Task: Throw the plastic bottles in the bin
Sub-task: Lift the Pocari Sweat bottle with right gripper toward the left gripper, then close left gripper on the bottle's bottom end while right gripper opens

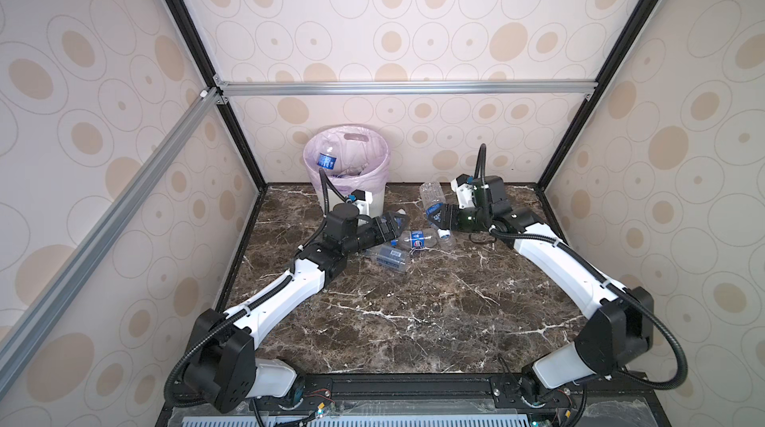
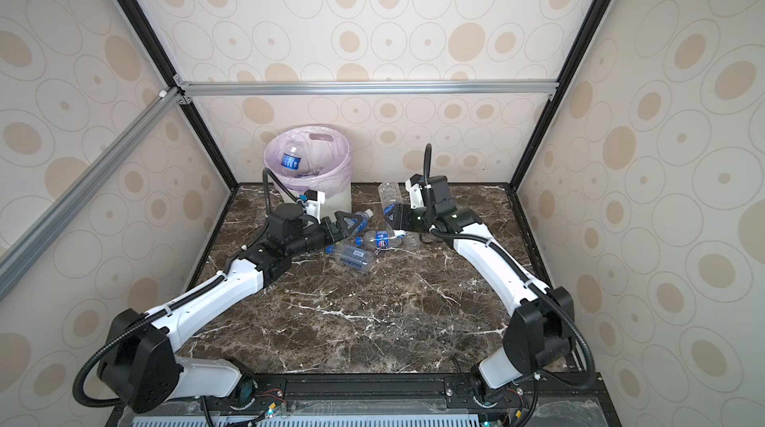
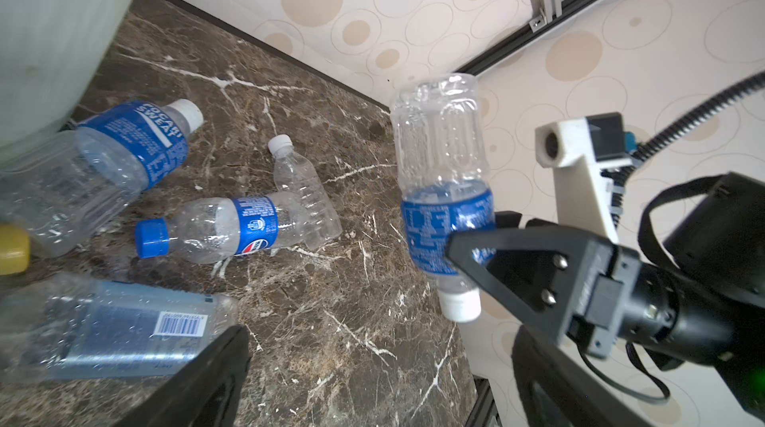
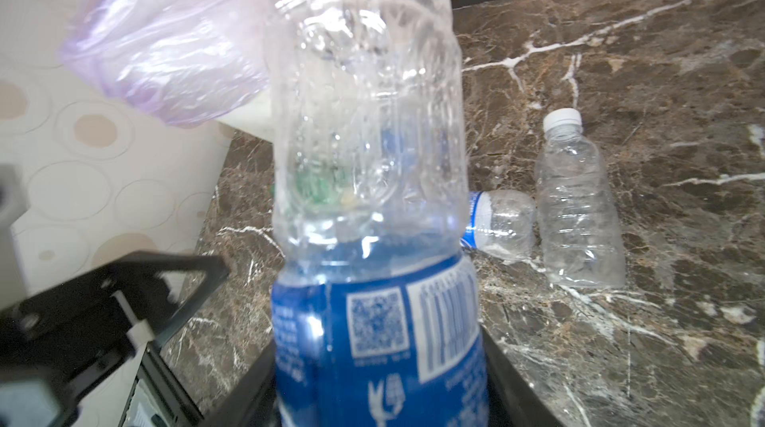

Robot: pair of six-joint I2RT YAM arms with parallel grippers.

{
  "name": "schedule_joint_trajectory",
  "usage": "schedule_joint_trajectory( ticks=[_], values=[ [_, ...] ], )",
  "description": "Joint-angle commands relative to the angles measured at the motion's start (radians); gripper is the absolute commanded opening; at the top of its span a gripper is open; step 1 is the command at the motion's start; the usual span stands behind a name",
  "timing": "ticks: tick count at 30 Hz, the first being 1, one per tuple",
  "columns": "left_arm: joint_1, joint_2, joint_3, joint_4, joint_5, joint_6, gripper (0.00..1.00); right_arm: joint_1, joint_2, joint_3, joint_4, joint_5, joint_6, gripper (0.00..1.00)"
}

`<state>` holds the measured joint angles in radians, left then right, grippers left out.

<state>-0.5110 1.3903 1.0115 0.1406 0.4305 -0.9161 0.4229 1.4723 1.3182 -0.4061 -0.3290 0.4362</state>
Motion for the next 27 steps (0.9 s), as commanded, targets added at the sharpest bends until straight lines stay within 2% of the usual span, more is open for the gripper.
schedule_joint_trajectory(
  ticks=[1, 8, 20, 27],
  values=[
    [0.006, 0.032, 0.076, 0.016, 0.076, -0.017, 0.96, 0.029, -0.061, -0.076, 0.088, -0.051, -0.046, 0.58],
    [0.006, 0.064, 0.120, 0.034, 0.095, -0.035, 0.93, 0.077, -0.113, -0.179, 0.177, -0.083, -0.047, 0.58],
    [0.005, 0.117, 0.131, 0.096, 0.124, -0.084, 0.83, 0.153, -0.086, -0.196, 0.289, -0.126, -0.012, 0.57],
    [0.005, 0.119, 0.142, 0.122, 0.110, -0.095, 0.66, 0.169, -0.078, -0.195, 0.308, -0.144, -0.008, 0.57]
  ],
)
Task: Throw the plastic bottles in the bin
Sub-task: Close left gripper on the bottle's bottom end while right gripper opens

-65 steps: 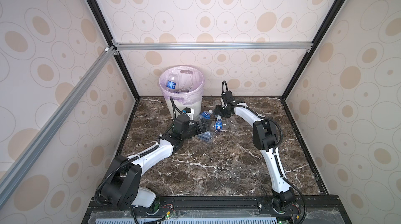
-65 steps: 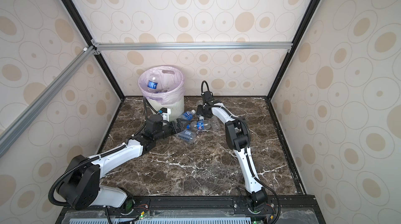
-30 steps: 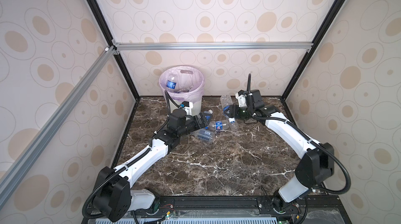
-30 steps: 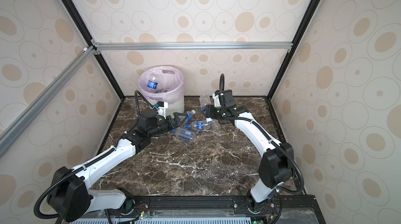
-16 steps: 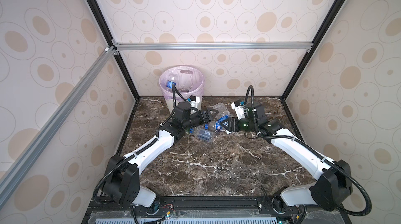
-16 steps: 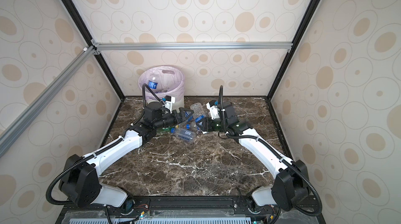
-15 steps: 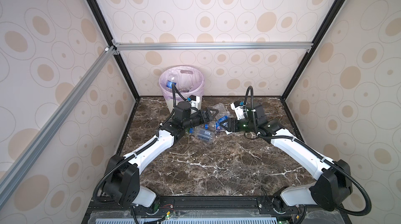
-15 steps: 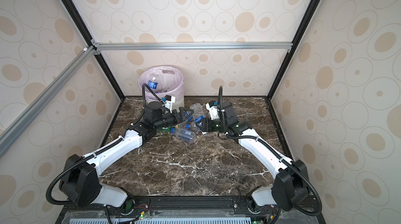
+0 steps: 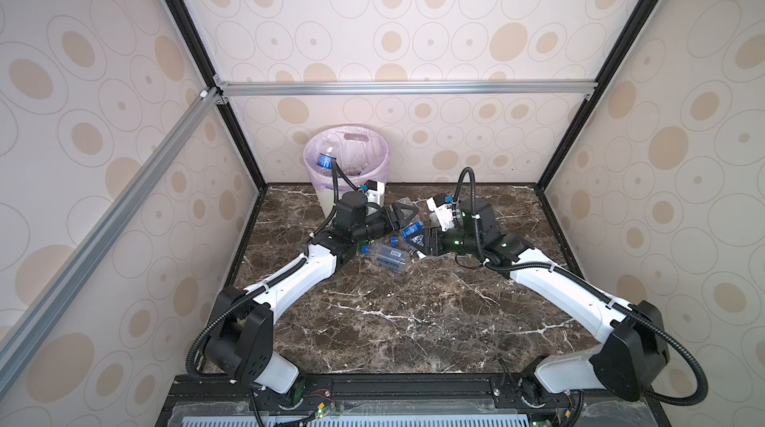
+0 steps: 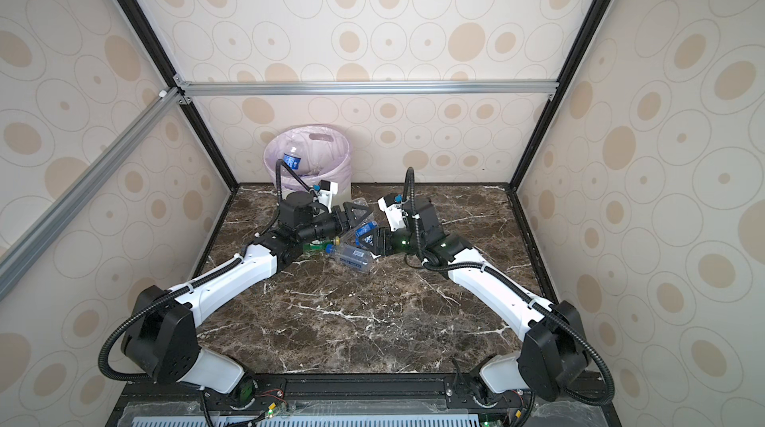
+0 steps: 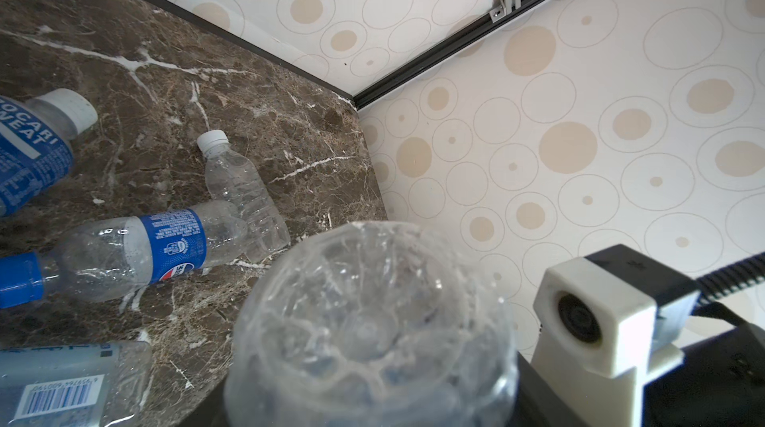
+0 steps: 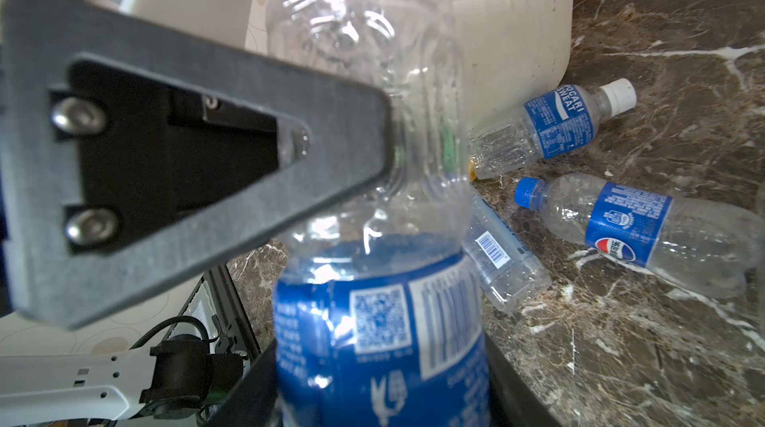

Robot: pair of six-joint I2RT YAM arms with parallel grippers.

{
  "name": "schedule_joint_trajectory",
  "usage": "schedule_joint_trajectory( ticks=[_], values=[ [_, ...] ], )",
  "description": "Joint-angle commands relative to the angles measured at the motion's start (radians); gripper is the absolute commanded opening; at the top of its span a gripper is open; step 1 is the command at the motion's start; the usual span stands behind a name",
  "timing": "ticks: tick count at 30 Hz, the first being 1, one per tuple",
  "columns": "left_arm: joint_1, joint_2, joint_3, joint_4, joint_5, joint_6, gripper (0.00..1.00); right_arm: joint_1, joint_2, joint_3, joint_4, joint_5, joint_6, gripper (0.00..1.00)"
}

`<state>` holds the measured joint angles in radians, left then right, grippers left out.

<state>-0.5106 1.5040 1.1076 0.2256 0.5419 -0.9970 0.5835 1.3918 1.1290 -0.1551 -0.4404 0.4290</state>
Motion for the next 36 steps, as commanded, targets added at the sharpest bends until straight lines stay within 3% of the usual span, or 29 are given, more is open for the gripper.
schedule_joint_trajectory(
  ticks=[1, 7, 25, 36],
  values=[
    [0.005, 0.003, 0.044, 0.039, -0.004, -0.015, 0.64, 0.009, 0.003, -0.006, 0.060, -0.034, 0.001, 0.57],
    [0.004, -0.021, 0.020, 0.042, -0.038, -0.013, 0.51, 0.009, -0.008, -0.006, 0.047, -0.017, -0.006, 0.64],
    [0.106, -0.108, 0.083, -0.184, -0.141, 0.111, 0.48, 0.010, -0.112, 0.017, -0.030, 0.055, -0.059, 0.99],
    [0.200, -0.123, 0.346, -0.398, -0.218, 0.277, 0.48, 0.010, -0.132, 0.116, -0.027, 0.138, -0.078, 1.00]
  ],
)
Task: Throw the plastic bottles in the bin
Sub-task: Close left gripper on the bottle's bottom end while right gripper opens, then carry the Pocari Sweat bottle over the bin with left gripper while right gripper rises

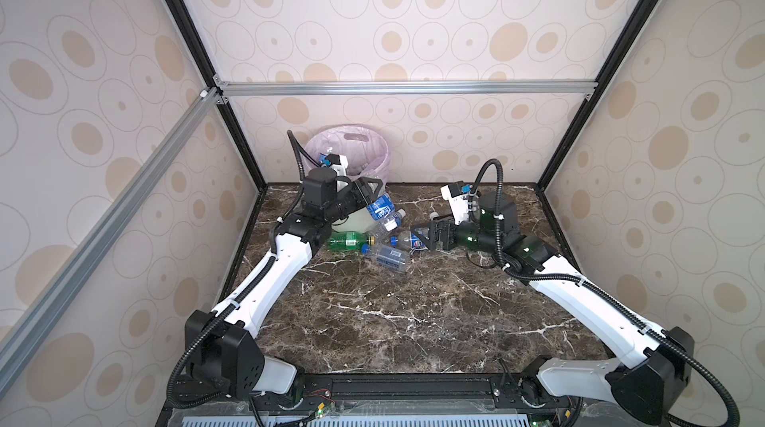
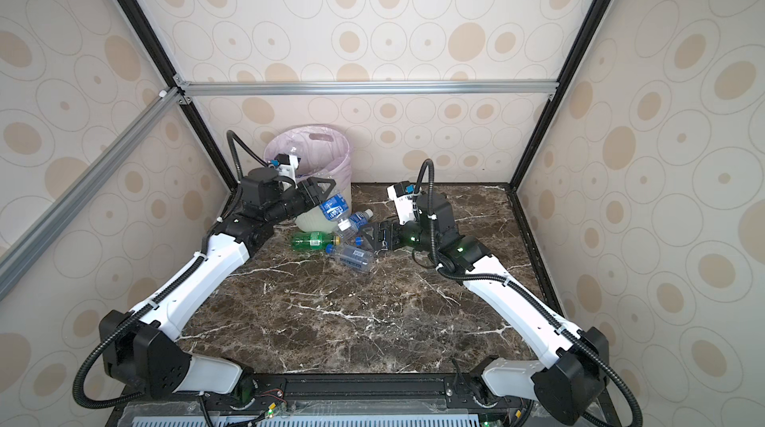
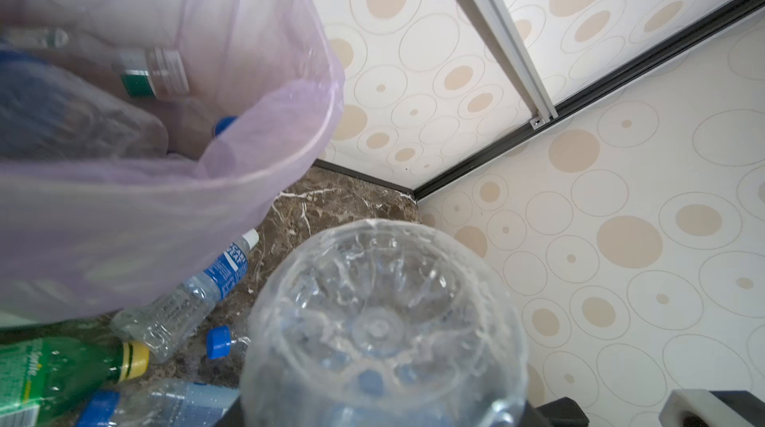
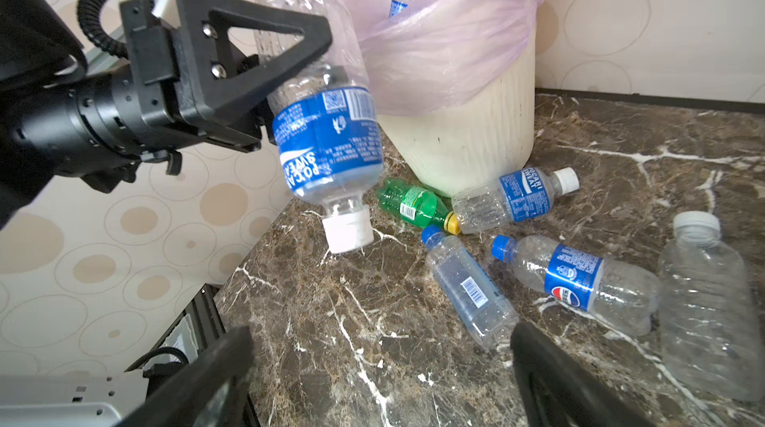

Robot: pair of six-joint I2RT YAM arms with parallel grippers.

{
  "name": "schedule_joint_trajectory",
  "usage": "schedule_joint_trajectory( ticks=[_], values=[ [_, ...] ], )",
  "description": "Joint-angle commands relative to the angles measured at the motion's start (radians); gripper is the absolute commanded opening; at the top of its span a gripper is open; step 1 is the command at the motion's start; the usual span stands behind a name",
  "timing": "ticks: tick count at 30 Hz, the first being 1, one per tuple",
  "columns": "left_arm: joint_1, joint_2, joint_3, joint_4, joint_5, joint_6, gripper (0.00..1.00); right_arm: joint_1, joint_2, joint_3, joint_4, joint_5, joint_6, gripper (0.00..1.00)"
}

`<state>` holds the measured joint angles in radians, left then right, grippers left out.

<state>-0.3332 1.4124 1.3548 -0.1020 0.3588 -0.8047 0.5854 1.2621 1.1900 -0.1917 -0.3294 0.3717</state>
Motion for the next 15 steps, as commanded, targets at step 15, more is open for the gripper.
schedule_joint_trajectory(
  ticks=[15],
  values=[
    [0.104, 0.126, 0.749, -0.220, -0.252, 0.276, 0.48, 0.008, 0.093, 0.200, 0.066, 0.008, -0.003, 1.00]
  ],
)
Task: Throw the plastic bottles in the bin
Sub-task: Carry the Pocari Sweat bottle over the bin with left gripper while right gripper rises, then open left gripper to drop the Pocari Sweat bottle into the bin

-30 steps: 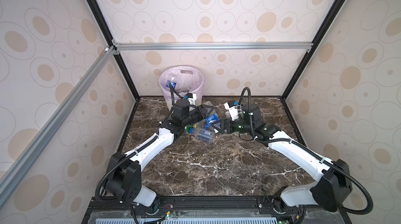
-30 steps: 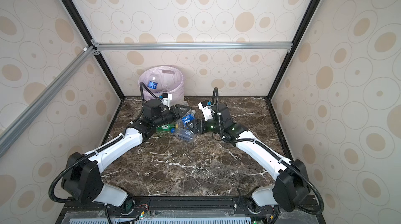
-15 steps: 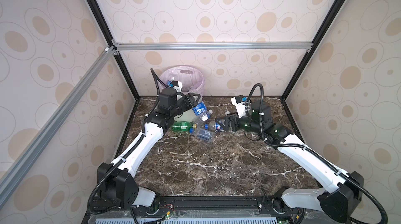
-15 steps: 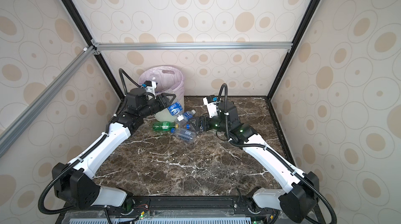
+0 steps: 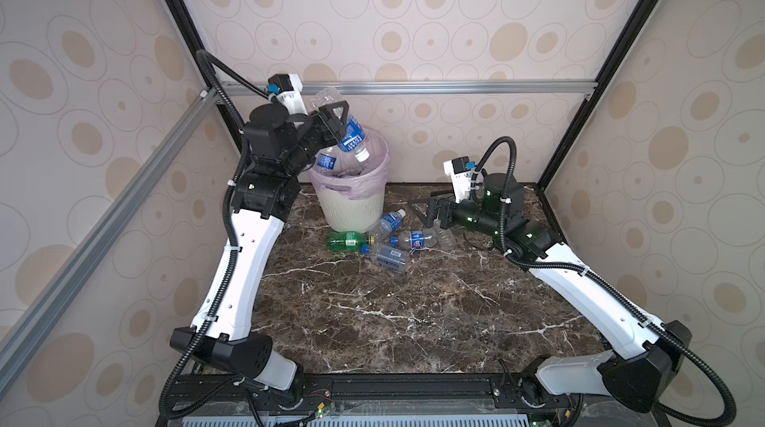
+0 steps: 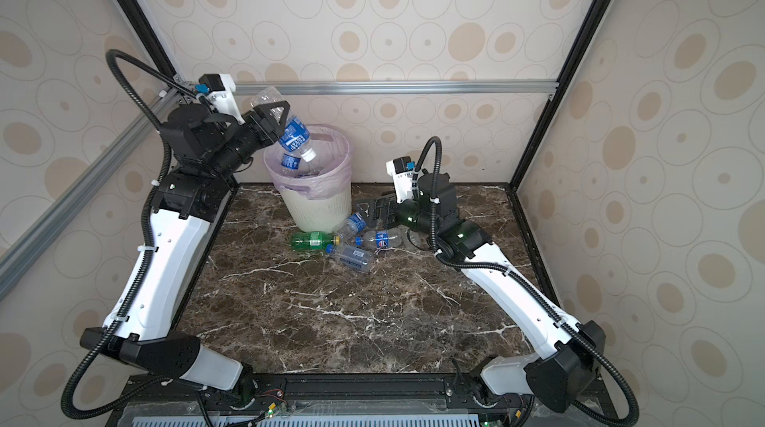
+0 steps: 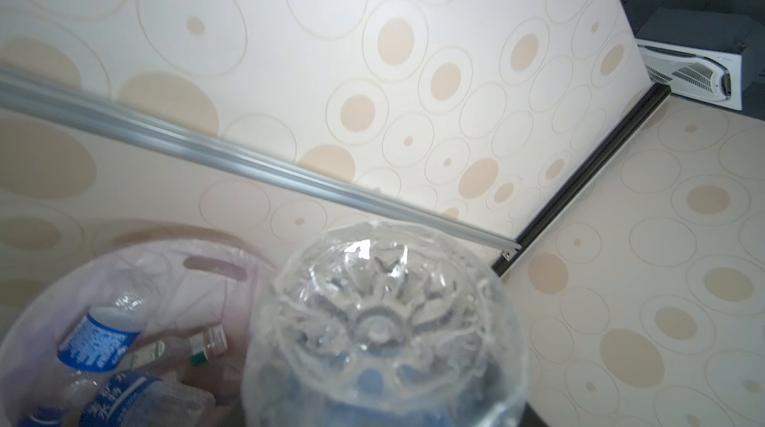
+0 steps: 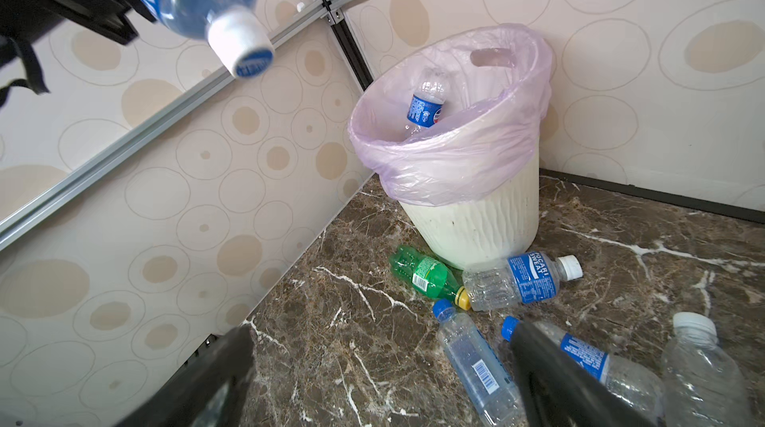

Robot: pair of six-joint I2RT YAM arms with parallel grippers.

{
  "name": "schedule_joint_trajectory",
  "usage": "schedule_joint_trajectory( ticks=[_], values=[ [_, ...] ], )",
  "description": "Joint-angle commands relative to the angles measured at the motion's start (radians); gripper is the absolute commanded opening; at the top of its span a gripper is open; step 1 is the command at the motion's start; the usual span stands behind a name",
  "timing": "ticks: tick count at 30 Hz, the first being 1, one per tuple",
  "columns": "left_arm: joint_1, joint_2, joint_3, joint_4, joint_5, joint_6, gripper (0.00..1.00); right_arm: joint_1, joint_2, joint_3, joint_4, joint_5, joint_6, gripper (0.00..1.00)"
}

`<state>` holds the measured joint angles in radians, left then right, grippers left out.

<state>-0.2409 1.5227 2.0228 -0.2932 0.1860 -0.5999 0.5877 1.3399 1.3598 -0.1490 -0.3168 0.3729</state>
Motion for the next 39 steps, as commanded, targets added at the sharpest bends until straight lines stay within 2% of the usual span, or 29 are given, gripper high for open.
schedule_joint_trajectory(
  ticks=[1, 6, 13, 16, 19, 21, 22, 24, 26, 35, 39],
  values=[
    [0.015, 0.022, 0.103, -0.014, -0.096, 0.079, 0.48, 0.006, 0.021, 0.033, 0.023, -0.002, -0.007, 1.00],
    [0.047, 0.072, 0.146, 0.060, -0.123, 0.058, 0.48, 0.006, 0.059, 0.048, 0.015, 0.002, -0.031, 1.00],
    [0.099, 0.309, 0.157, 0.145, 0.029, -0.103, 0.48, 0.004, 0.116, 0.060, 0.013, 0.001, -0.044, 1.00],
    [0.104, 0.484, 0.261, 0.121, 0.126, -0.149, 0.65, 0.002, 0.128, 0.054, 0.016, -0.006, -0.036, 1.00],
    [0.104, 0.653, 0.531, -0.075, 0.157, -0.148, 0.82, 0.002, 0.125, 0.034, 0.023, -0.009, -0.023, 1.00],
    [0.103, 0.613, 0.466, -0.048, 0.166, -0.146, 0.97, 0.002, 0.117, 0.016, 0.028, -0.009, -0.014, 1.00],
    [0.101, 0.567, 0.391, -0.010, 0.172, -0.146, 0.99, 0.002, 0.112, 0.006, 0.035, -0.010, -0.006, 1.00],
    [0.100, 0.477, 0.259, 0.063, 0.192, -0.145, 0.99, 0.002, 0.107, -0.010, 0.044, -0.011, 0.008, 1.00],
    [0.096, 0.408, 0.197, 0.076, 0.196, -0.125, 0.99, 0.003, 0.107, -0.016, 0.051, -0.021, 0.025, 1.00],
    [0.073, 0.241, 0.118, 0.031, 0.204, -0.074, 0.99, 0.005, 0.082, -0.070, 0.103, -0.038, 0.116, 1.00],
    [0.069, 0.159, 0.020, 0.061, 0.204, -0.072, 0.99, 0.006, 0.044, -0.104, 0.097, -0.023, 0.133, 1.00]
  ],
)
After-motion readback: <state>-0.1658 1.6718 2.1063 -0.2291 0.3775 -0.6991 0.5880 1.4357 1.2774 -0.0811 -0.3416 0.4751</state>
